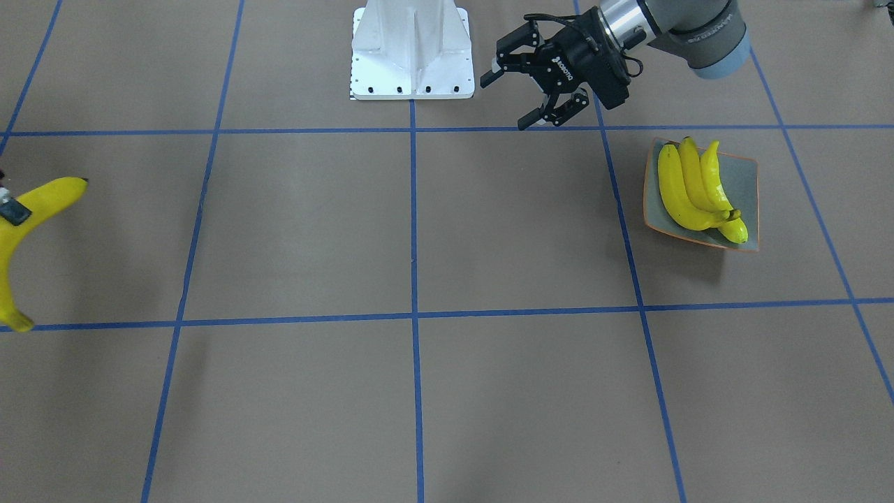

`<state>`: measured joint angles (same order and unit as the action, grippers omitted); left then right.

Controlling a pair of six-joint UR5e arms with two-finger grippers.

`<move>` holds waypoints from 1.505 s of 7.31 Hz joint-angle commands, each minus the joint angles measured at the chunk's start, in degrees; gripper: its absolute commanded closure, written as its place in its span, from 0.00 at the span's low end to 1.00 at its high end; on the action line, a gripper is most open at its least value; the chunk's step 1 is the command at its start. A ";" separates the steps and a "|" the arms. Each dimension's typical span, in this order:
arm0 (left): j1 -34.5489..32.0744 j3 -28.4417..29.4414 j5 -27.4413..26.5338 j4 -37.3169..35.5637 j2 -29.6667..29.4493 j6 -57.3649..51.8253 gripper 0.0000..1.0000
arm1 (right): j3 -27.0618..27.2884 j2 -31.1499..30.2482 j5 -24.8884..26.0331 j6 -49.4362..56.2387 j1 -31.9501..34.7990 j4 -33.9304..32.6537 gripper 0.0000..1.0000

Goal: Transfer all bananas from basket to plate

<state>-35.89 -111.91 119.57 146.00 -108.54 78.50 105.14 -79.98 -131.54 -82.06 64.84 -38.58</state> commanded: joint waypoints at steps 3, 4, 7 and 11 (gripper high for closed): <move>4.06 5.02 -4.41 0.07 -8.18 2.45 0.00 | 0.94 13.32 13.65 -14.94 -19.36 -5.15 1.00; 4.16 4.95 -4.52 0.07 -8.36 2.45 0.00 | 2.34 14.83 17.86 -15.23 -23.32 -8.67 1.00; 4.25 4.94 -4.52 0.16 -8.45 2.45 0.00 | 9.63 17.47 25.17 -18.65 -31.33 -19.65 1.00; 5.56 5.56 -4.52 0.51 -8.45 2.36 0.00 | 10.79 19.24 31.61 -18.66 -36.54 -21.01 1.00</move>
<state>-31.11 -106.36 115.05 146.36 -116.95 80.87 115.83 -61.03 -100.53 -100.72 28.77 -59.45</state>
